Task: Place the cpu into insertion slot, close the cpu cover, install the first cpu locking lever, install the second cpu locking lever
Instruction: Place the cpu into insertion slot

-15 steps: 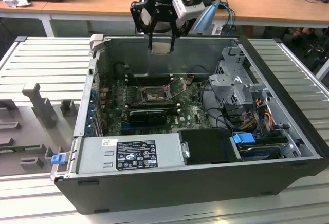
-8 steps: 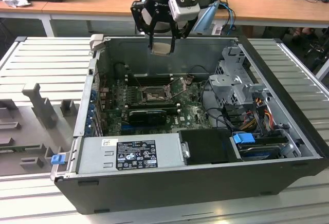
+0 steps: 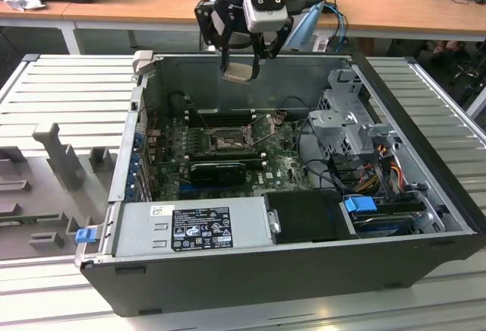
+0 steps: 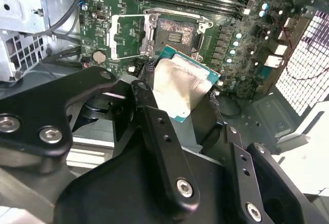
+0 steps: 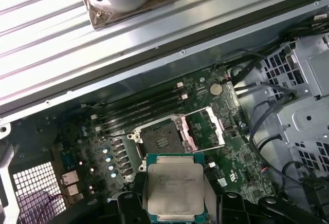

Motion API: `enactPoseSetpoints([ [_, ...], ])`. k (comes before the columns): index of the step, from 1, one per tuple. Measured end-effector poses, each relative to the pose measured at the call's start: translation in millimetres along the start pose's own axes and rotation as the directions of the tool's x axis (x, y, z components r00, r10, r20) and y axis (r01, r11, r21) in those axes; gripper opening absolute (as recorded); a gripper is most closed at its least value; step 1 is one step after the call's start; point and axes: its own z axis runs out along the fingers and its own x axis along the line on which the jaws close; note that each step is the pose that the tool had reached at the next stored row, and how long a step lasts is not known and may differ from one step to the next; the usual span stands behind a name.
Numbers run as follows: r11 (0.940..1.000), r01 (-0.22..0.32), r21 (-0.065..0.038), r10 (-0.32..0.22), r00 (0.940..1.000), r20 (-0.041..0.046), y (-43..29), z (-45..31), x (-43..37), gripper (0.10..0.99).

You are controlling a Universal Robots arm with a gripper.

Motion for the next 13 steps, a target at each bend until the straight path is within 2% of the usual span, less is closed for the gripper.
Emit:
enactPoseSetpoints([
  [4,0.9993,-0.036,-0.001,0.036,0.9993,0.0032,0.0,0.1,0.0,0.529],
  [8,0.9959,-0.09,-0.002,0.09,0.9959,0.008,0.0,0.1,0.0,0.529],
  [13,0.9862,-0.166,-0.004,0.166,0.986,0.0149,0.0,0.6,-0.1,0.529],
])
